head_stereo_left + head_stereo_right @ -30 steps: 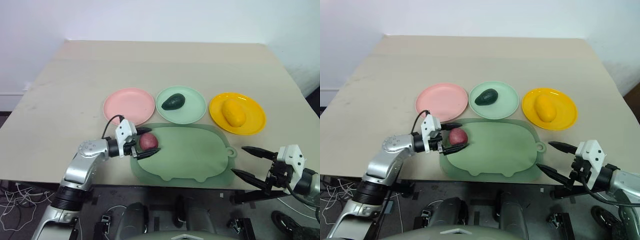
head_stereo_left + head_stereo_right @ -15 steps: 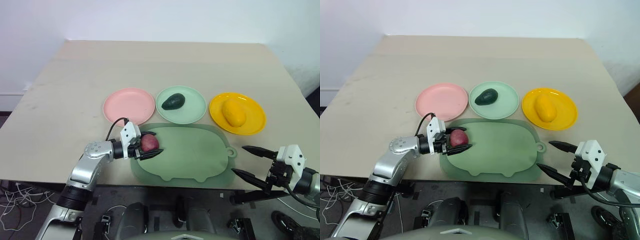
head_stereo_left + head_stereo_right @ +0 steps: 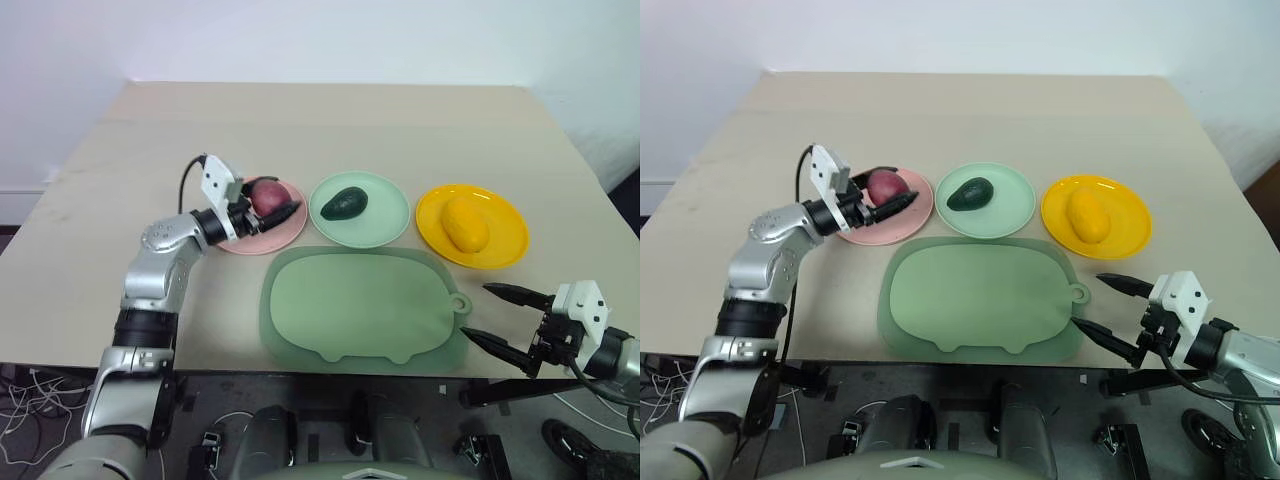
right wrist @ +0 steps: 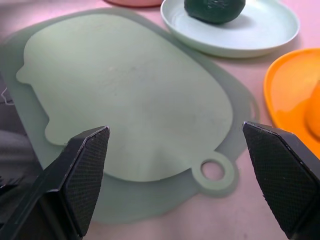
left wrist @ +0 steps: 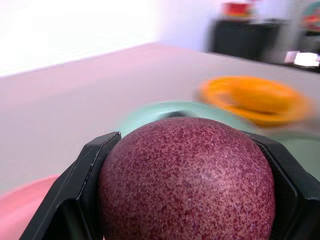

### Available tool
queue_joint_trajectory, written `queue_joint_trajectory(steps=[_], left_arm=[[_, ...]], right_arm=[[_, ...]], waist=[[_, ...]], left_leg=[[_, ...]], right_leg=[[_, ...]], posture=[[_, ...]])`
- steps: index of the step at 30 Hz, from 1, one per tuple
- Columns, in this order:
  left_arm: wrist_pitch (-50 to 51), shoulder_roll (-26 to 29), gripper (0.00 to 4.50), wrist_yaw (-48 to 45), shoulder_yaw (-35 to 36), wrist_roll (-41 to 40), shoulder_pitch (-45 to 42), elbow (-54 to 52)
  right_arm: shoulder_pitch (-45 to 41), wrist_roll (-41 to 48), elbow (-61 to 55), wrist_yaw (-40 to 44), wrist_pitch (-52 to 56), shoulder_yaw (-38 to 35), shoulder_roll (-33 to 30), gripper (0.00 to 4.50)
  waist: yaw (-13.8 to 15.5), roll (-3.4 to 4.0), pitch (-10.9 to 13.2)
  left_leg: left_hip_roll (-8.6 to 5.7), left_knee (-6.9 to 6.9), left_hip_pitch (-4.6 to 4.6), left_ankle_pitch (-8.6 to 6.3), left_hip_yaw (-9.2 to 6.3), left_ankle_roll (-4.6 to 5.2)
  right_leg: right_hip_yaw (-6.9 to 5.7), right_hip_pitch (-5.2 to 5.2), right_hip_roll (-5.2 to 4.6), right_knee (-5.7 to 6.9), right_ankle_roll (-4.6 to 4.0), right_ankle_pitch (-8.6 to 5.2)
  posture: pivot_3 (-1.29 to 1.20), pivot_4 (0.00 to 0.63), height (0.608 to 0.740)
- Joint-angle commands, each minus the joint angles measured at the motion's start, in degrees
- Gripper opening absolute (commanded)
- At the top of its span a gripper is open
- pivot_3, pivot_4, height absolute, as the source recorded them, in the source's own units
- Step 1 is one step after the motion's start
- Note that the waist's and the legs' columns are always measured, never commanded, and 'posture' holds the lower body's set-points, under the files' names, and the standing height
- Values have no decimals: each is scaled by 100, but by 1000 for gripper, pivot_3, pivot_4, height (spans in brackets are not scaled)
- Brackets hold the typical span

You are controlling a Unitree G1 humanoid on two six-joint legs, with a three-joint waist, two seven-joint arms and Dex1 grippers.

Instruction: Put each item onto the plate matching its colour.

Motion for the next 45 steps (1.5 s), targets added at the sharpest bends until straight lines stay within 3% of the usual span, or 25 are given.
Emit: queue_joint_trajectory(steps=[1,8,13,14,16,23,28,33,37,41,45], left_arm=[[-827,-21,3360,478,73,520,-562,1414],[-1931,-299,3360,946,-162,1230,-1047,2890],[-2087,-363,3360,744,-149,1262,-1190,3227],[-2005,-362,4055,691,-122,1227,-1197,3206],[-1939,-336,4465,658,-73,1193,-1188,3141],[-1587,-106,4465,442,214,853,-978,2268],[-1536,327,4465,651,664,549,-402,562],[-203,920,4465,140,1339,-675,288,-959],[429,1364,4465,91,2043,-1309,1328,-2056],[204,1372,4465,-141,2911,-1642,2712,-2533],[-115,1363,4465,-654,3384,-1701,3871,-2251]], right_arm=[[-192,47,11,-30,-46,3,-21,4500],[-273,44,77,81,-135,83,0,4500],[-283,10,66,39,-156,165,32,4500],[-271,15,38,35,-150,172,36,4500],[-263,30,39,47,-150,170,29,4500],[-275,70,177,94,-160,93,-22,4500],[-451,45,316,64,-324,251,148,4500],[-573,-31,576,10,-411,489,405,4500],[-899,-29,872,78,-371,566,301,4500],[-1180,-19,1125,253,-338,606,177,4500],[-1279,-54,1529,476,-483,506,18,4500]], waist=[[6,-3,1],[17,-10,3],[-7,-10,4],[-9,-11,4],[1,-10,4],[5,-11,4],[-14,-11,4],[-24,-7,4],[-41,-5,3],[-95,3,1],[-122,1,1]], left_leg=[[-1,2,5,0,2,0],[-6,6,3,0,-2,0],[-4,4,4,0,0,0],[-2,3,2,0,1,0],[-2,3,4,0,0,0],[-2,4,5,0,-1,0],[3,3,6,0,0,0],[7,0,14,1,3,-2],[8,1,20,1,-2,-2],[9,-9,28,0,2,-2],[11,-9,23,1,3,-4]], right_leg=[[-3,0,-1,0,0,0],[-17,-1,-9,-9,0,2],[-16,-3,-7,-7,0,2],[-16,-3,-6,-6,0,2],[-16,-3,-6,-6,0,2],[-16,-5,-8,-5,0,2],[-13,-8,-7,-2,0,2],[-12,-7,-4,1,-2,2],[-3,-5,-7,1,-1,2],[1,-6,-5,1,-2,0],[-6,-7,-5,-1,-3,-1]], posture=[[0,150,737],[0,150,737],[0,150,737],[0,150,737],[0,150,737],[0,150,737],[0,150,737],[0,150,737],[0,150,737],[0,150,737],[0,150,737]])
